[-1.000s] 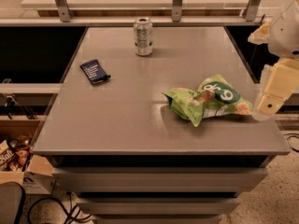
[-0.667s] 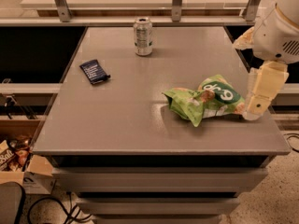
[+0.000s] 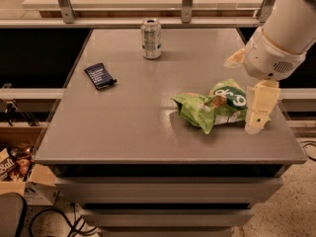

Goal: Move green rice chip bag near rxbar blueberry

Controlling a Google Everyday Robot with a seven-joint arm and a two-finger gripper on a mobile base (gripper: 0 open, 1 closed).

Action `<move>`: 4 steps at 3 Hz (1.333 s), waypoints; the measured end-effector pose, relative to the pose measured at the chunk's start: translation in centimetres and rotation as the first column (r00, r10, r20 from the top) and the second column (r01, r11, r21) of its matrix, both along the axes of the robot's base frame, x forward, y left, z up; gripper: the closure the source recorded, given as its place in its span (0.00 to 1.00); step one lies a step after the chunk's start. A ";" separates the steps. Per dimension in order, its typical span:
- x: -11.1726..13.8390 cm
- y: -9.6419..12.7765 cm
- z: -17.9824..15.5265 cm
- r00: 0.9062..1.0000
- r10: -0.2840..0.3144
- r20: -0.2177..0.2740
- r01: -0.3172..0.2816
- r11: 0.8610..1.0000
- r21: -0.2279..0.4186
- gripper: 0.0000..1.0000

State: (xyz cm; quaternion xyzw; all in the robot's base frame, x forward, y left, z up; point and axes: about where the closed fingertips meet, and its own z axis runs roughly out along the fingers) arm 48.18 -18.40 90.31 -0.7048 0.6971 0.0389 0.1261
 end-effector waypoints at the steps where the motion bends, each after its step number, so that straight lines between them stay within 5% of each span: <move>1: 0.6 1.0 -1.9 0.996 0.092 -0.006 -0.092 0.996 -0.005 0.18; 4: 3.6 1.2 -3.9 0.983 0.181 -0.004 -0.182 0.983 -0.012 0.88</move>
Offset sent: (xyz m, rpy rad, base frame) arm 0.0224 0.0172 -0.0542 0.0013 0.0480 0.2174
